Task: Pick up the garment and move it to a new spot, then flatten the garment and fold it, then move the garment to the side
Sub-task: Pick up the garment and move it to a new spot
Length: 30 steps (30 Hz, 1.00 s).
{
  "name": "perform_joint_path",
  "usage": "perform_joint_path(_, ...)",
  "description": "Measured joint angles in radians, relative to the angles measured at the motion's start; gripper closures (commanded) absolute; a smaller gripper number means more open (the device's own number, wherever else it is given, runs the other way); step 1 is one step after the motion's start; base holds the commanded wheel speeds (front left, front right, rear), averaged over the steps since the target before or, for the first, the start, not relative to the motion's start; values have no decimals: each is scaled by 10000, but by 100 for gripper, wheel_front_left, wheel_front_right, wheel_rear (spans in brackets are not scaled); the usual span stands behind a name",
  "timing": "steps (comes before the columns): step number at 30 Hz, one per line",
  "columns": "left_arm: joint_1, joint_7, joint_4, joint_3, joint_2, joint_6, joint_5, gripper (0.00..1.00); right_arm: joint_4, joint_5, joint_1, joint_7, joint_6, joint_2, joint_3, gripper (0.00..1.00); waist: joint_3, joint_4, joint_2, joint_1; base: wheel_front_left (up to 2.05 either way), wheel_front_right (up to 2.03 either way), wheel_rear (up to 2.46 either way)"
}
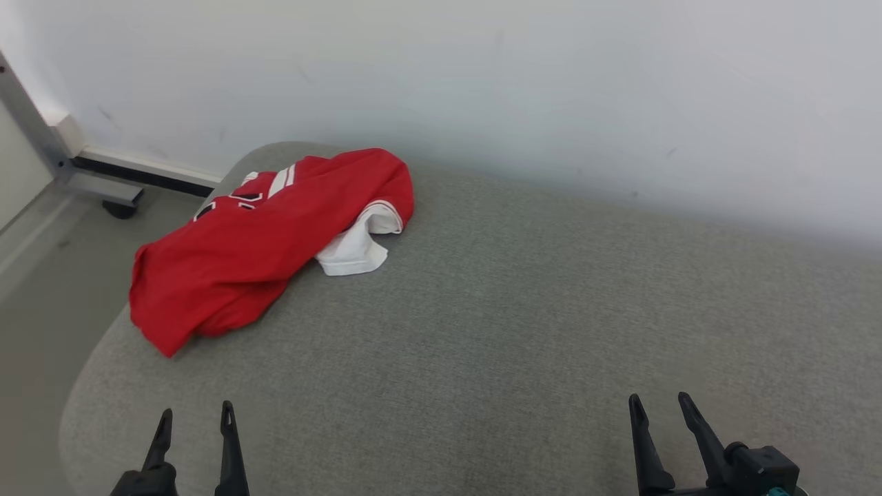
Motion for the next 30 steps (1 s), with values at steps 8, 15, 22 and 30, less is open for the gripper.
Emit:
perform_joint_path(8,27,-81,29,82,15,113,-102,0,50,17,-16,-4,0,0,73,0,22,1016,0,0,0,0,0)
perform_joint_path(15,40,-192,38,173,10,238,-182,0,61,29,-62,-4,0,2,136,0,81,1528,0,-1,0,0,0)
perform_joint_path(22,43,-245,38,213,29,336,-230,0,127,44,-120,-2,0,0,261,0,92,1541,0,0,0,0,0)
perform_joint_path(30,-805,-433,426,562,48,305,-802,0,-71,-148,-405,117,0,0,351,0,222,1089,0,0,0,0,0)
